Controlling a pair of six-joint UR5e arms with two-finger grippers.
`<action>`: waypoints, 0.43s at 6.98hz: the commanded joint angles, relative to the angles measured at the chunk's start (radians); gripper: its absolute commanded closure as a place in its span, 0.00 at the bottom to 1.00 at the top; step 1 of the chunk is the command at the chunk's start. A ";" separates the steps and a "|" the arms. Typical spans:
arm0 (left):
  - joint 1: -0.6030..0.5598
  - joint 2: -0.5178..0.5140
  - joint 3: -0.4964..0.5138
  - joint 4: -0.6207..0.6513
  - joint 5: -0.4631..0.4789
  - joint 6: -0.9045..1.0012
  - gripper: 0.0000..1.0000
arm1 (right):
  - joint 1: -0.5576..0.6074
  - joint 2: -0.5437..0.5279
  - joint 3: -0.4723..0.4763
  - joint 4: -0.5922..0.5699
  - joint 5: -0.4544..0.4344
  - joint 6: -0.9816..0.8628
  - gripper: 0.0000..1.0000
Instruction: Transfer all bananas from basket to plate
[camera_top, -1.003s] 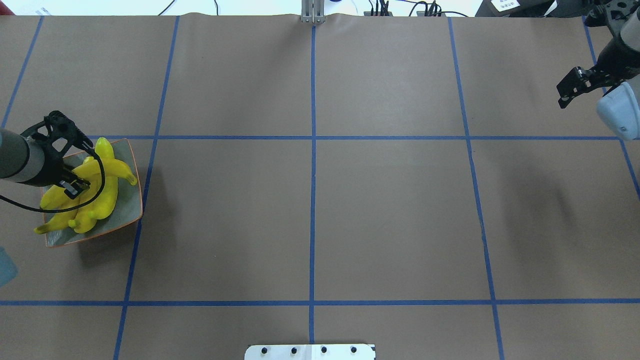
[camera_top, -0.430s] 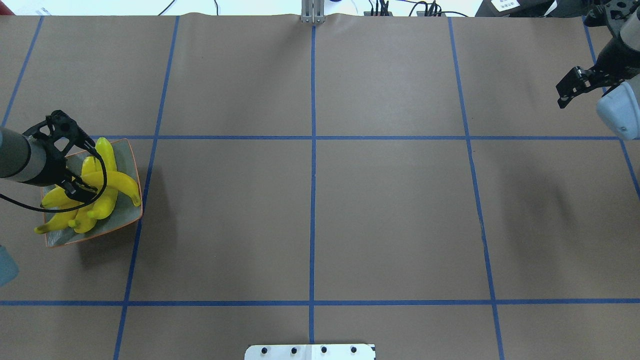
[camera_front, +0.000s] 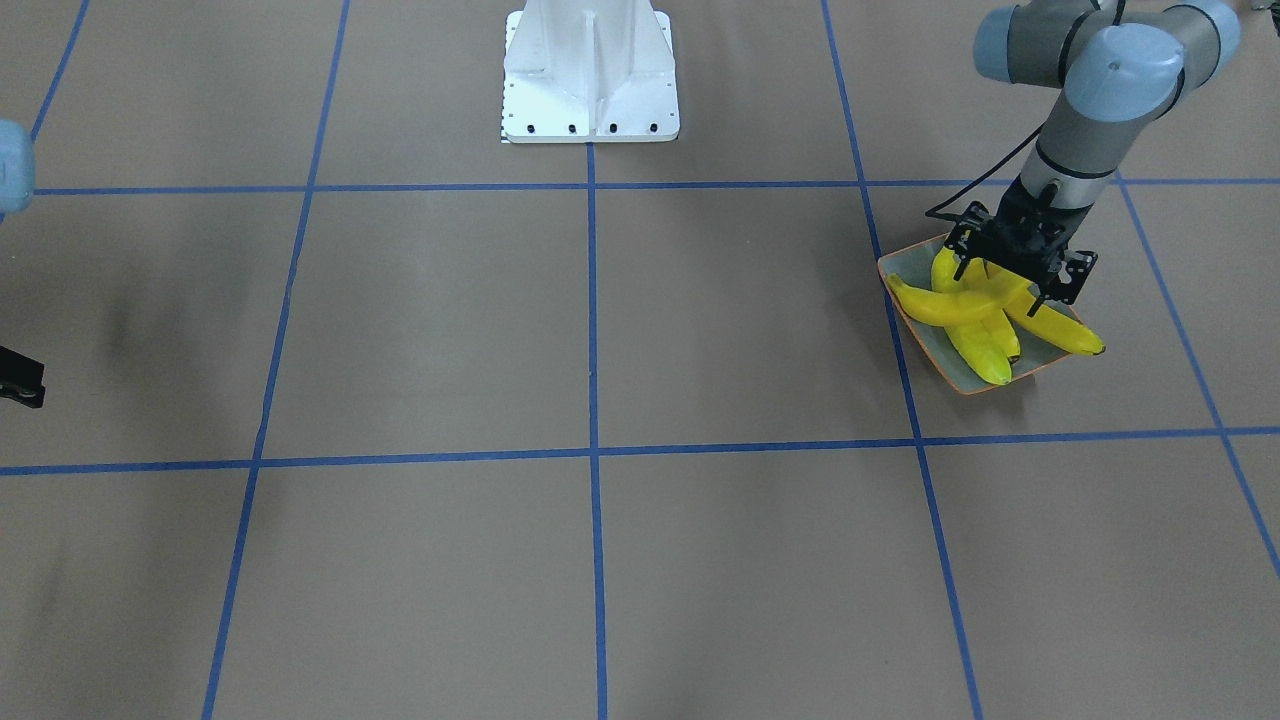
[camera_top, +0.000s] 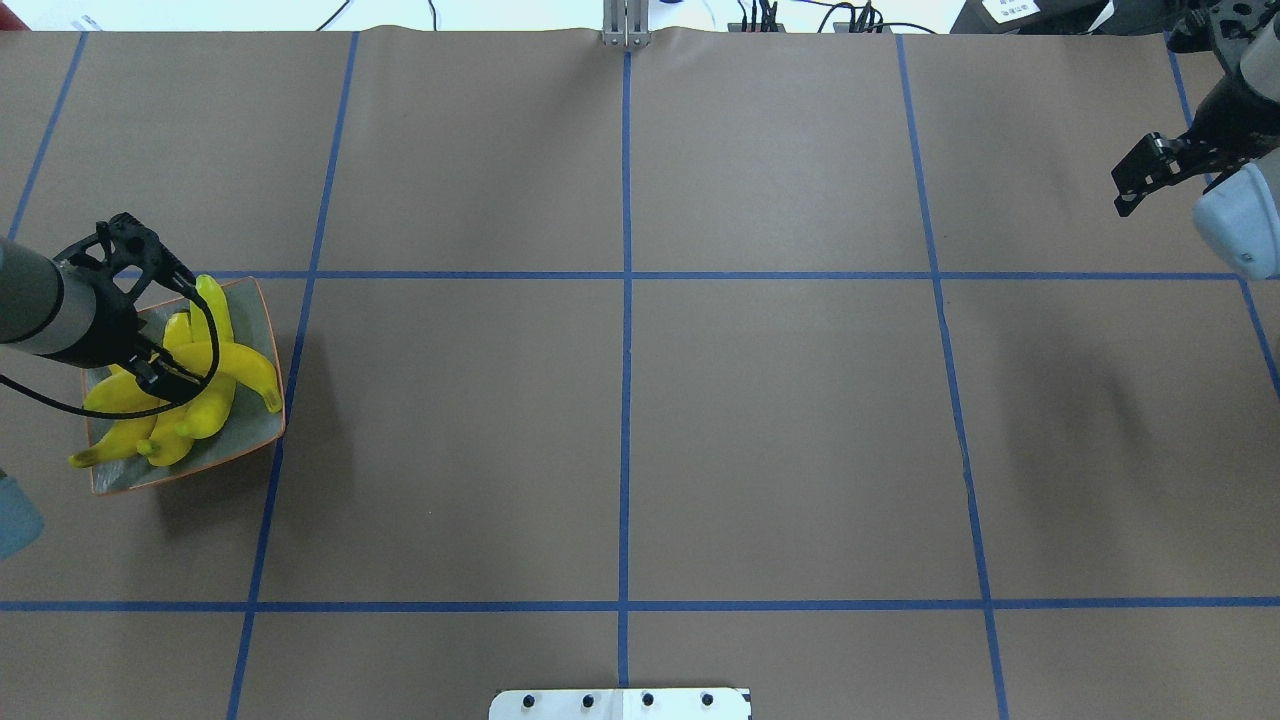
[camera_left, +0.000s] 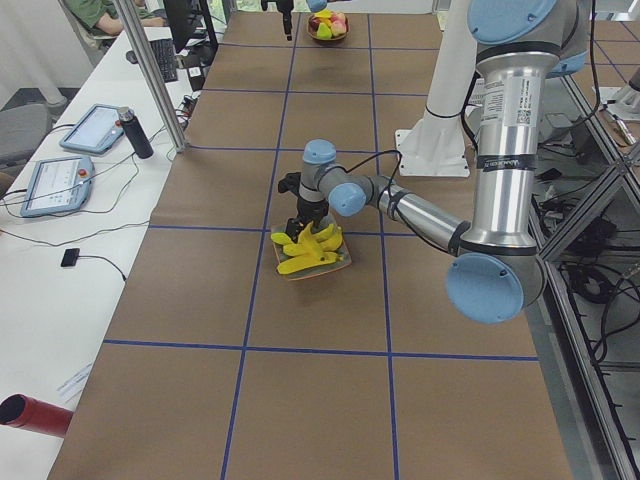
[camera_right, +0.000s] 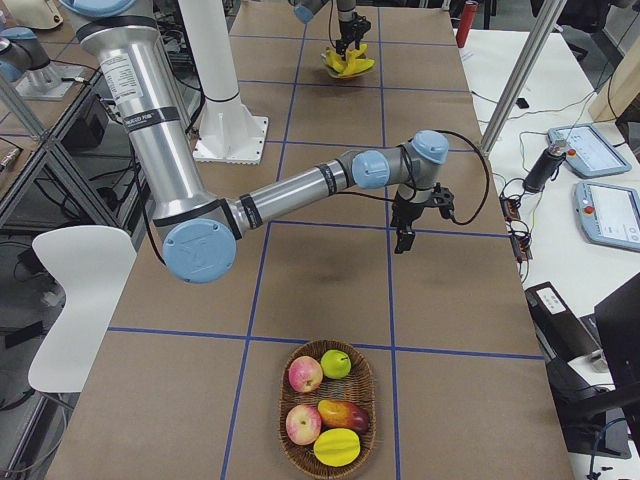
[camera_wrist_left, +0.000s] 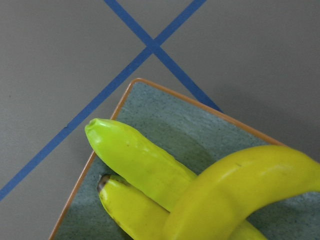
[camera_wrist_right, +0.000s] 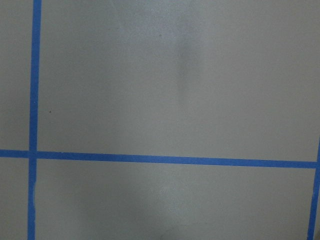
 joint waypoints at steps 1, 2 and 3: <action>-0.115 -0.149 0.000 0.229 -0.106 0.049 0.00 | 0.022 -0.001 -0.004 -0.002 0.000 -0.067 0.00; -0.178 -0.252 0.005 0.405 -0.106 0.133 0.00 | 0.051 -0.001 -0.024 -0.008 0.000 -0.130 0.00; -0.224 -0.311 0.006 0.519 -0.111 0.161 0.00 | 0.083 -0.006 -0.047 -0.005 0.004 -0.167 0.00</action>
